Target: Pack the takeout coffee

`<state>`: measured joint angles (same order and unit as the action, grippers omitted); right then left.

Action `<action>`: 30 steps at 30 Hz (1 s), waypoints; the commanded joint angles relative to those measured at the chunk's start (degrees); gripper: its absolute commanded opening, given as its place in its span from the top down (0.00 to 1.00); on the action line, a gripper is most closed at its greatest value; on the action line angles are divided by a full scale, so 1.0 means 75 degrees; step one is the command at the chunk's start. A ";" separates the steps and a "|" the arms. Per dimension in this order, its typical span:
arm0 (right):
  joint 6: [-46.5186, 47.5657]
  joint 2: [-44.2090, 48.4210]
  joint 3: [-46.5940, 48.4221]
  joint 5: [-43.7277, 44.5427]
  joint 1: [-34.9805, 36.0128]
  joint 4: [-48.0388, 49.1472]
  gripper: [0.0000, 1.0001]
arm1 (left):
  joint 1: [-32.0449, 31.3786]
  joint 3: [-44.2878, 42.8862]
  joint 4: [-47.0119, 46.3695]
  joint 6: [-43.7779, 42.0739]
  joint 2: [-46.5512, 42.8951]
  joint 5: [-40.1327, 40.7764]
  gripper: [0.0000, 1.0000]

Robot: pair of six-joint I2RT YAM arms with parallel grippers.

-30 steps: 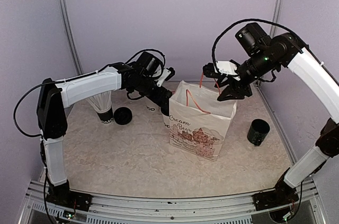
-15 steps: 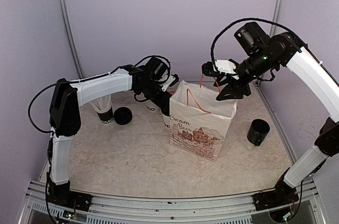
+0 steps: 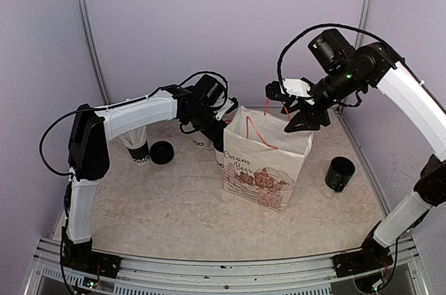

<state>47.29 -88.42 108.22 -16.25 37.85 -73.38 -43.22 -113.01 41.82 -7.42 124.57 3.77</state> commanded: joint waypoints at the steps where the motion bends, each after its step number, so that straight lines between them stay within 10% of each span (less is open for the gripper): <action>1: -0.0035 0.0001 0.0042 -0.0049 -0.0049 0.0070 0.48 | -0.0050 0.0043 0.0245 0.0002 -0.0042 -0.0011 0.15; 30: -0.0071 0.0059 0.0008 -0.0019 -0.0044 0.0093 0.49 | 0.0447 0.0462 0.1129 0.0543 -0.0663 -0.1301 0.49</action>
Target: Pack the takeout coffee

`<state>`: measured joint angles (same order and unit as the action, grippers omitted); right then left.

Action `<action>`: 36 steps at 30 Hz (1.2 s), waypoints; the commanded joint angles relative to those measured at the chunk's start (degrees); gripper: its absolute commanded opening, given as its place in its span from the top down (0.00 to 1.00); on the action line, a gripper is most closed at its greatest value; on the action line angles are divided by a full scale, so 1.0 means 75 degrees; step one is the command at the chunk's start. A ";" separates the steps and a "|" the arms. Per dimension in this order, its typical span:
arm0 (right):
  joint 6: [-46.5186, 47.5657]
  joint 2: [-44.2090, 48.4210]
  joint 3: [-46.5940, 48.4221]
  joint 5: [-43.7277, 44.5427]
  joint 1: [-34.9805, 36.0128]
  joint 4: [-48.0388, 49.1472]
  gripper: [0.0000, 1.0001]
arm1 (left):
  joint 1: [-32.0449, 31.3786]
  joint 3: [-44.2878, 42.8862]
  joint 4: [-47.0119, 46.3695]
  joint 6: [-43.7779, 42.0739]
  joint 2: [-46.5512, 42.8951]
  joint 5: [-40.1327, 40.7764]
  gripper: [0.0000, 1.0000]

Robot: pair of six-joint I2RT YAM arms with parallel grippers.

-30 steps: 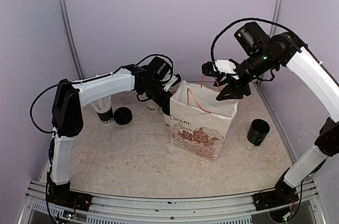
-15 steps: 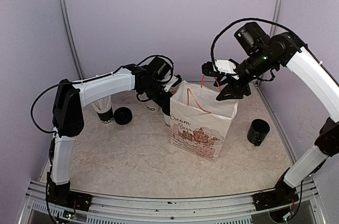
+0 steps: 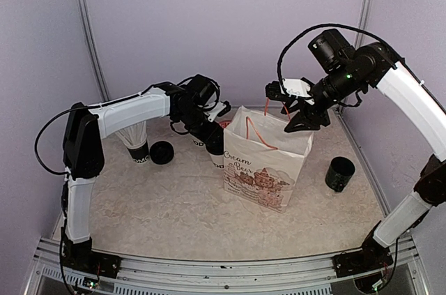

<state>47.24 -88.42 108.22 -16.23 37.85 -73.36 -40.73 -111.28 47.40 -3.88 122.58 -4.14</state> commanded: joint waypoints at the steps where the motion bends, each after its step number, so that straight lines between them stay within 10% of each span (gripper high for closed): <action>1: -0.0065 0.0059 0.0008 -0.0017 -0.0042 0.0090 0.49 | 0.0130 0.0296 0.0388 0.0081 -0.0431 -0.0265 0.50; 26: -0.0068 0.0258 -0.0238 0.0031 -0.0045 0.0163 0.49 | 0.0239 -0.0162 0.0329 0.0182 -0.0184 -0.0882 0.74; 30: -0.0074 0.0247 -0.0192 0.0007 -0.0046 0.0174 0.49 | 0.0239 -0.0176 0.0279 0.0386 -0.0222 -0.0515 0.60; 36: -0.0065 0.0298 -0.0070 0.0199 -0.0050 0.0140 0.54 | 0.0050 0.0201 -0.0209 -0.0187 -0.0700 -0.0179 0.07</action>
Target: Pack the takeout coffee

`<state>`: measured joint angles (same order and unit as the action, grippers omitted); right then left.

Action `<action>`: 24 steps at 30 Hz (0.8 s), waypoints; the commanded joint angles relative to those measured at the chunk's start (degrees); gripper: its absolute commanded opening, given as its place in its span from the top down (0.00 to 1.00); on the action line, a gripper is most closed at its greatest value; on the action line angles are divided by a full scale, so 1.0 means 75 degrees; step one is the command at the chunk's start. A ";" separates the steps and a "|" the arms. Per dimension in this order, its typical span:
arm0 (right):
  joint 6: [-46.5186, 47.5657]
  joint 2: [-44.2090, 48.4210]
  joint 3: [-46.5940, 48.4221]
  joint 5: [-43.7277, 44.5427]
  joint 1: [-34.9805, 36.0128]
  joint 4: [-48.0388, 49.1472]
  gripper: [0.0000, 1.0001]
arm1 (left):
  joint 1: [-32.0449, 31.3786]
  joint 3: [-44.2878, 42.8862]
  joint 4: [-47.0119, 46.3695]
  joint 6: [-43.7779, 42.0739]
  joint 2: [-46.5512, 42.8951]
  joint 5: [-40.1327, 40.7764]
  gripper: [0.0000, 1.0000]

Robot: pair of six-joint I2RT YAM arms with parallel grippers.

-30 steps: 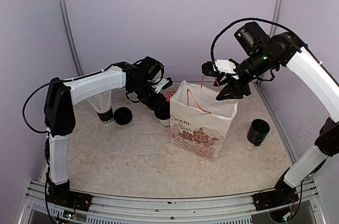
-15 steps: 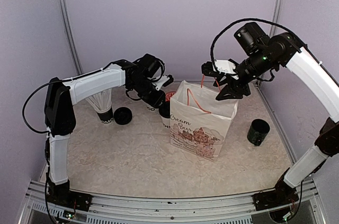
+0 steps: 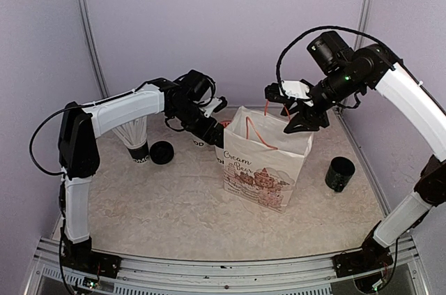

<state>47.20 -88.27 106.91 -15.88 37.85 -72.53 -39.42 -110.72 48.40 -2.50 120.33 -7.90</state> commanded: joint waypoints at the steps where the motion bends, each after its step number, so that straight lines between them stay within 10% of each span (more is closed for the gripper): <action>1: -0.0059 0.0301 0.0117 0.0205 -0.0046 0.0037 0.57 | -0.0169 0.0081 -0.0369 -0.0485 -0.0382 0.0388 0.04; 7: -0.0070 0.0384 0.0105 0.0345 -0.0077 -0.0019 0.76 | -0.0283 -0.0851 -0.0287 -0.0710 0.0396 0.0478 0.02; 24: -0.0071 0.0454 -0.0027 0.0364 -0.0127 0.0034 0.71 | -0.0345 -0.1527 -0.0304 -0.0803 0.1463 0.0899 0.02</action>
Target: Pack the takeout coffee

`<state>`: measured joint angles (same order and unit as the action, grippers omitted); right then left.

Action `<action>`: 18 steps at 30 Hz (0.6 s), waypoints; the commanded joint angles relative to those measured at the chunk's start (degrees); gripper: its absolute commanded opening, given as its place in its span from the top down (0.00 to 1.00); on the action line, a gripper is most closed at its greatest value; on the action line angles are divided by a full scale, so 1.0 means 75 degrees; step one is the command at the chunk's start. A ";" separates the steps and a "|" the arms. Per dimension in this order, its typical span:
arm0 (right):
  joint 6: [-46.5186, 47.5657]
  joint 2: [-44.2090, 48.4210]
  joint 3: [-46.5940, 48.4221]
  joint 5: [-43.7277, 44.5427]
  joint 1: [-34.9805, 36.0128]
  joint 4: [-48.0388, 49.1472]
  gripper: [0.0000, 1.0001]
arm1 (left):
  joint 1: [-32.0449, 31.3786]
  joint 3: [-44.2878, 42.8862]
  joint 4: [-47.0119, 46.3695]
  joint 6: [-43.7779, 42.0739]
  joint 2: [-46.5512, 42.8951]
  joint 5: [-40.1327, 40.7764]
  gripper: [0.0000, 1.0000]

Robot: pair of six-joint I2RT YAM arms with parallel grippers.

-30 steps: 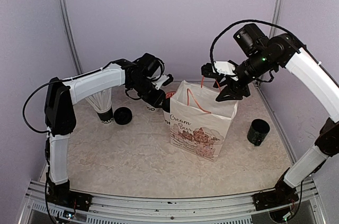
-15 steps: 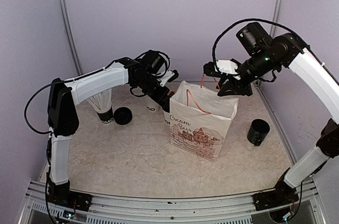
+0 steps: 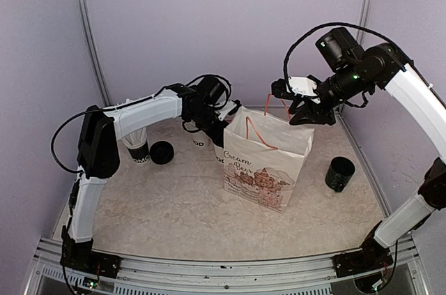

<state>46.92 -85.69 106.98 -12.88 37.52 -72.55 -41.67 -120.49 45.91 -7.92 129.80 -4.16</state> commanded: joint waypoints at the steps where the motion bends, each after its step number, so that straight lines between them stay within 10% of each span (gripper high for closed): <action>1: -0.0033 0.0106 -0.0043 -0.0029 -0.0081 0.0041 0.71 | -0.0043 -0.0224 0.0028 -0.0073 0.0231 0.0435 0.03; 18: 0.0049 -0.0044 0.0041 -0.0246 -0.0080 0.0027 0.70 | 0.0083 0.0652 0.0428 0.0264 -0.0761 0.0244 0.25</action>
<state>47.07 -85.71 106.94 -13.26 37.52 -72.53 -41.32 -119.59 46.00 -6.81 129.40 -2.98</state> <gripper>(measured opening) 0.301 0.831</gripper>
